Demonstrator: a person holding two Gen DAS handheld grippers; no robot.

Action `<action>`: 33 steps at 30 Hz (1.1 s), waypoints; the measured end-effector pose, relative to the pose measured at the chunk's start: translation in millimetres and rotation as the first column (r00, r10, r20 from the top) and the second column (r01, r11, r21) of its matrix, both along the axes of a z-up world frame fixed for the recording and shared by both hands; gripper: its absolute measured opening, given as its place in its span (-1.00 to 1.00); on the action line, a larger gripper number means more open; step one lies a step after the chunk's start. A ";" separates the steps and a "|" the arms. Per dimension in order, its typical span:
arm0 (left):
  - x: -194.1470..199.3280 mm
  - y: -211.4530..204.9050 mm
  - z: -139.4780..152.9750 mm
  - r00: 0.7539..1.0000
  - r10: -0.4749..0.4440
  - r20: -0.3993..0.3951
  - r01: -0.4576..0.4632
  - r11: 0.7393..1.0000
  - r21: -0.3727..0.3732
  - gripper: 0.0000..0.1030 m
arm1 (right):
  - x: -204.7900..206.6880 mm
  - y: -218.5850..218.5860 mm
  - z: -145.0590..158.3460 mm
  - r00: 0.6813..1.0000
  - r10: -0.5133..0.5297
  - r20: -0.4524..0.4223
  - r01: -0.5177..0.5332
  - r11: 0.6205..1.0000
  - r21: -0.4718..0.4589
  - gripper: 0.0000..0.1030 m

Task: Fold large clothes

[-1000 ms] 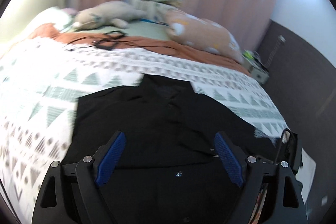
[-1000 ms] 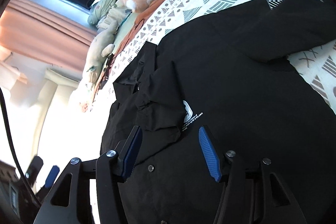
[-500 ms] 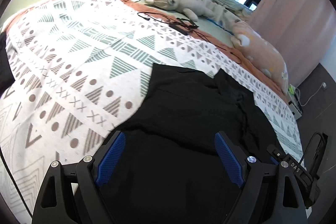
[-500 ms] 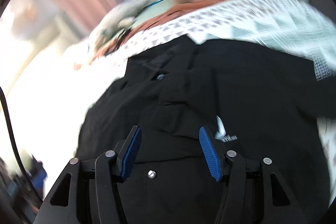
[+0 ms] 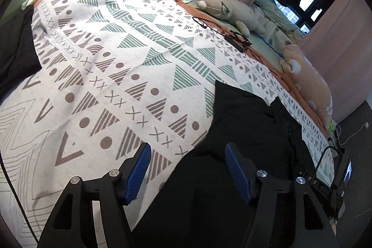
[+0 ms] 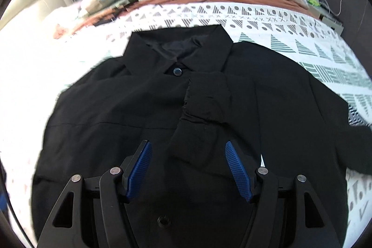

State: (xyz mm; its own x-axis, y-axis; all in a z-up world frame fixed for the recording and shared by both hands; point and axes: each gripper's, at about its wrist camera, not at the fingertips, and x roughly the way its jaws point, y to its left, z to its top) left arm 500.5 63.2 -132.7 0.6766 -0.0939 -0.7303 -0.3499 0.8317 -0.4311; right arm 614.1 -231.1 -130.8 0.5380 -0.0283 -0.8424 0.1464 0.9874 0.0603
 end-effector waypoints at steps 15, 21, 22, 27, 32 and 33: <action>6.7 -13.0 -2.7 0.999 -0.043 -0.033 0.044 0.999 0.016 0.23 | -42.7 -41.8 26.7 0.984 -0.064 0.166 0.044 0.991 0.124 -0.84; 1.2 -21.1 1.9 0.998 -0.060 -0.020 0.060 0.998 -0.001 0.23 | -95.2 -123.7 31.3 0.935 -0.293 0.202 0.227 0.928 0.295 -0.84; 1.5 -23.8 2.4 0.997 -0.067 -0.022 0.067 0.998 0.001 0.23 | -101.7 -135.6 27.7 0.922 -0.341 0.186 0.270 0.906 0.325 -0.83; 3.2 -33.9 1.6 0.996 -0.082 -0.030 0.082 0.997 0.006 0.23 | -130.9 -187.2 -10.7 0.847 -0.531 0.019 0.462 0.753 0.468 0.14; 5.2 -39.5 -2.8 0.994 -0.096 -0.047 0.097 0.995 0.029 0.23 | -125.5 -194.5 -31.5 0.860 -0.509 0.020 0.421 0.732 0.535 0.14; 5.6 -39.7 -3.6 0.994 -0.096 -0.049 0.097 0.995 0.032 0.23 | -123.8 -192.9 -32.7 0.864 -0.502 0.041 0.400 0.734 0.549 0.14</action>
